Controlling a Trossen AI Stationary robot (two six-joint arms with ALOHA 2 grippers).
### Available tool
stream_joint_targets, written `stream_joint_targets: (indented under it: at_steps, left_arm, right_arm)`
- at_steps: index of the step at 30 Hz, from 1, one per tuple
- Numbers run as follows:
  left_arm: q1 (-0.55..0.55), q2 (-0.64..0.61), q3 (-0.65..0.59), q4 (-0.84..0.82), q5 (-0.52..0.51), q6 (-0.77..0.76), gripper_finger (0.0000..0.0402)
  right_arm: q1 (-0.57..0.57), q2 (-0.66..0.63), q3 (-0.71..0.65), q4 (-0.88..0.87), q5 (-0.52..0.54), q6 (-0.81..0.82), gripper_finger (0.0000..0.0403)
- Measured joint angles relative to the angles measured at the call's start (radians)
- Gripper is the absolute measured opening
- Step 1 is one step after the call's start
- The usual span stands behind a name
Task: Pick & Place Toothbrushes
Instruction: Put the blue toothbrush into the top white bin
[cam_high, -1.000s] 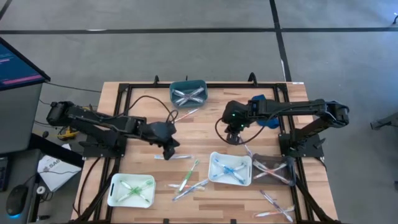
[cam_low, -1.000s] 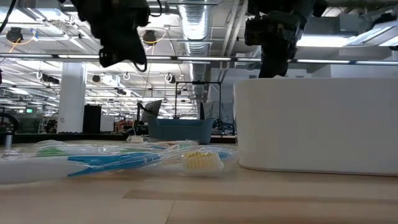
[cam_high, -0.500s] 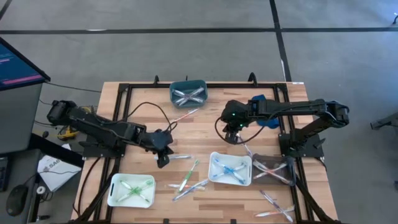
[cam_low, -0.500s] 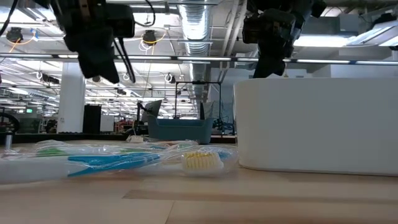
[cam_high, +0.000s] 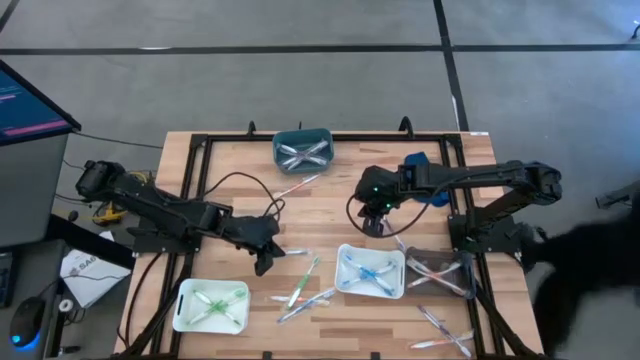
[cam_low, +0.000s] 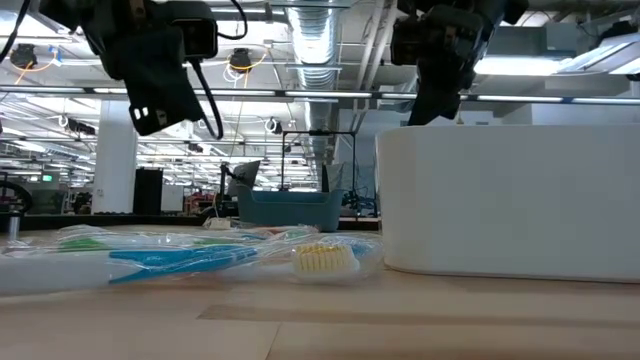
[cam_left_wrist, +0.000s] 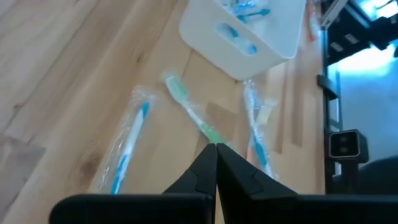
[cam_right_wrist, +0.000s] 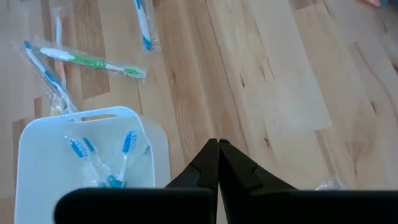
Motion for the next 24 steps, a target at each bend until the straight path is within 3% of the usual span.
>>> stream_joint_targets:
  at_steps: [11, 16, 21, 24]
  left_arm:
    - [-0.012, 0.0, 0.0, 0.009, -0.005, 0.006, 0.0]
    - [-0.056, 0.045, 0.014, 0.0, -0.009, 0.076, 0.0]
    - [-0.135, 0.178, 0.136, -0.005, -0.111, 0.179, 0.0]
    - [-0.166, 0.263, 0.254, -0.1, -0.232, 0.271, 0.0]
  right_arm:
    - [0.0, 0.0, 0.0, 0.0, 0.0, 0.026, 0.0]
    - [0.0, 0.0, 0.0, 0.001, 0.0, 0.026, 0.0]
    - [0.0, 0.0, 0.0, 0.0, 0.0, 0.03, 0.0]
    - [0.0, 0.0, 0.0, 0.0, 0.0, 0.03, 0.0]
